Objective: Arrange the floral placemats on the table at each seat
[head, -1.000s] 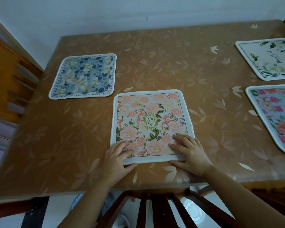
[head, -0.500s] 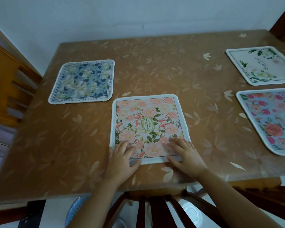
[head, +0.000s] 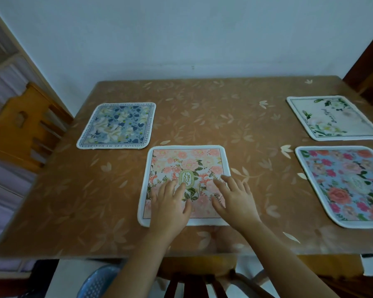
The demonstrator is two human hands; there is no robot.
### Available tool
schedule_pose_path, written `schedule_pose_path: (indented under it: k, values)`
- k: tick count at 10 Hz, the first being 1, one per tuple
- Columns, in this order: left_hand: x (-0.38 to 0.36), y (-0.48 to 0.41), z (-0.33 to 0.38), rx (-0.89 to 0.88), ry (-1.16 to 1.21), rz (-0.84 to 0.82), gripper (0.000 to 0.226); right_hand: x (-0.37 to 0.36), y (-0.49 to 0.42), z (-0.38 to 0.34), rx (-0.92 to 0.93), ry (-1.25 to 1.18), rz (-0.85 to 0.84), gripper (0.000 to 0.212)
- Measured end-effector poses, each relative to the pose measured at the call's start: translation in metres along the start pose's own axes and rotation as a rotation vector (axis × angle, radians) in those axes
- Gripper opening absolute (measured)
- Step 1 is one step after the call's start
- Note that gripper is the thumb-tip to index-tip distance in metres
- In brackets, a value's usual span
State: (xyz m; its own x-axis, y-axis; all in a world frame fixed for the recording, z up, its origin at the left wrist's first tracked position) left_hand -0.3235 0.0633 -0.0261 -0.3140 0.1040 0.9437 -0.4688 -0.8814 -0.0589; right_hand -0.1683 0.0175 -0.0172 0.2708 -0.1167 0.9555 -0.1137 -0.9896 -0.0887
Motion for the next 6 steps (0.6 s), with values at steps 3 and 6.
schedule_pose_path:
  k: [3, 6]
  values:
    - [0.047, 0.011, 0.037, -0.025, -0.033, 0.073, 0.043, 0.064, 0.012, -0.002, -0.076, 0.014, 0.136, 0.044]
    - [0.112, 0.068, 0.046, -0.057, -0.026, 0.164, 0.043, 0.12, 0.066, -0.06, -0.065, 0.02, 0.279, 0.046]
Point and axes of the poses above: each hand's wrist, its own y-axis away from the middle knuckle, its own x-axis out of the back of the hand, z = x × y, the point moved 6 cm from there along -y, towards the middle knuckle, and after that the axes turned 6 degrees about -z, right-handed, at the moved point
